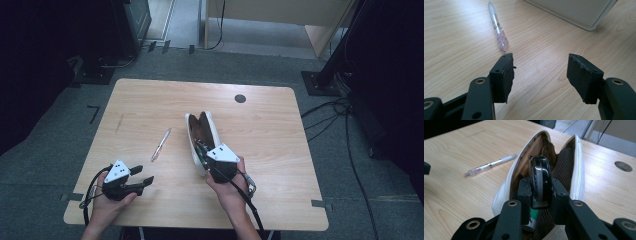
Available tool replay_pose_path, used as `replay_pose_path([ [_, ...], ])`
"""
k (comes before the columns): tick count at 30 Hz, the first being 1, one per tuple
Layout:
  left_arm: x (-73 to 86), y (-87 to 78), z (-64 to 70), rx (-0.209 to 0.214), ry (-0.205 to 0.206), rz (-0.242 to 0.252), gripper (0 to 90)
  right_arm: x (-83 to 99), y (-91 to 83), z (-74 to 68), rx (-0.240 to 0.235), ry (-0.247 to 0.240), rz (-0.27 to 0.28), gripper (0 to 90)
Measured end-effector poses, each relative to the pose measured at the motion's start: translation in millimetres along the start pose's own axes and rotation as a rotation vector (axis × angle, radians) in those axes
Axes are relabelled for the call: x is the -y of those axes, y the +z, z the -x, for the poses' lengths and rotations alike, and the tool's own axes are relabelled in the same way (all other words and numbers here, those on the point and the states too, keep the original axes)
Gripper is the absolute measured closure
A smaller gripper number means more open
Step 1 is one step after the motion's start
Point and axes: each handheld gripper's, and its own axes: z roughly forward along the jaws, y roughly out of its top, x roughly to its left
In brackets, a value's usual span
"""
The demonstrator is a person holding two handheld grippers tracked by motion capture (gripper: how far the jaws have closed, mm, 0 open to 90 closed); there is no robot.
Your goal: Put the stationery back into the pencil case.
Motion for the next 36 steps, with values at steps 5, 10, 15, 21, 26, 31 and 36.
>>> replay_pose_path([
  [5, 0.1, 0.5, 0.6, 0.002, 0.005, -0.006, 39.2, 2.2, 4.3, -0.8, 0.000, 0.001, -0.032, 73.6],
  [10, 0.2, 0.4, 0.1, 0.001, 0.003, -0.007, 38.9, 4.3, 7.4, -0.9, -0.002, -0.002, -0.058, 73.5],
  [15, 0.3, 0.3, -0.2, -0.002, 0.002, -0.007, 38.9, 5.7, 9.2, 1.1, -0.019, -0.001, -0.096, 73.1],
  [21, 0.2, 0.9, 0.3, 0.001, 0.004, -0.010, 39.0, 7.3, 9.4, 1.8, -0.046, -0.002, -0.142, 72.3],
  [26, 0.3, 1.1, 0.5, 0.000, 0.004, -0.011, 39.1, 10.1, 12.4, 0.7, -0.065, -0.010, -0.192, 71.0],
  [31, 0.4, 1.1, 0.3, 0.000, 0.005, -0.012, 39.1, 11.1, 12.7, 1.4, -0.080, -0.013, -0.202, 69.5],
  [36, 0.6, 0.8, 0.1, 0.002, 0.005, -0.013, 39.2, 11.1, 10.4, 1.6, -0.086, -0.019, -0.202, 68.3],
])
